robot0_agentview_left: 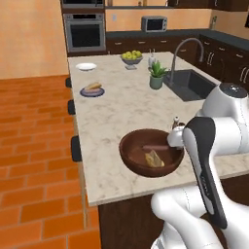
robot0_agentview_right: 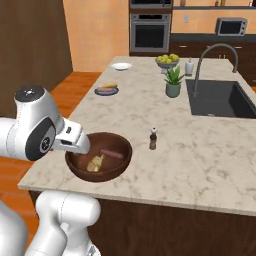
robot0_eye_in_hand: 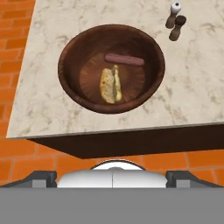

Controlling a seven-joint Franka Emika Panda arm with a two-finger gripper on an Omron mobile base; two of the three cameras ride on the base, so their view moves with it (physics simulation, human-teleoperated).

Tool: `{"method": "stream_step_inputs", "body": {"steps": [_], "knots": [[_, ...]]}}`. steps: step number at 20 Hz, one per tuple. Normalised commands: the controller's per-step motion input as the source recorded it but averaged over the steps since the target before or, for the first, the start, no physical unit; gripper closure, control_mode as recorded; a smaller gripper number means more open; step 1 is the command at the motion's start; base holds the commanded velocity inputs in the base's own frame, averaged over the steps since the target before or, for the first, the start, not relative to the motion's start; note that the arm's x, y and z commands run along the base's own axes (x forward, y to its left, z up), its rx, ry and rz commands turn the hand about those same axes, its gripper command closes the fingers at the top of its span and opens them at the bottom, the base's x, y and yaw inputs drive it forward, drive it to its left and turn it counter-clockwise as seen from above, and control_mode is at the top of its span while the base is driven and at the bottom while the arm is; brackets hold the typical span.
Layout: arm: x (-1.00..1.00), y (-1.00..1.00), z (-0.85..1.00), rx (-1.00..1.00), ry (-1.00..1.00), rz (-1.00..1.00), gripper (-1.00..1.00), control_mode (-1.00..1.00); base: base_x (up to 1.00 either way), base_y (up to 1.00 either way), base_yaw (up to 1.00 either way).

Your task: Place one bun and one sausage from the bowl on each plate.

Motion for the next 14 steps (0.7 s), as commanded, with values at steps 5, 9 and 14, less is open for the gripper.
{"method": "stream_step_inputs", "body": {"steps": [5,9,14], "knots": [[0.0,0.0,0.0,0.0,0.0,0.0,-1.0,1.0,0.37,-0.13,-0.03],[0.0,0.0,0.0,0.0,0.0,0.0,-1.0,1.0,0.34,-0.21,0.15],[0.16,-0.09,-0.1,0.01,0.0,0.0,-1.0,-1.0,0.21,-0.12,0.05]]}}
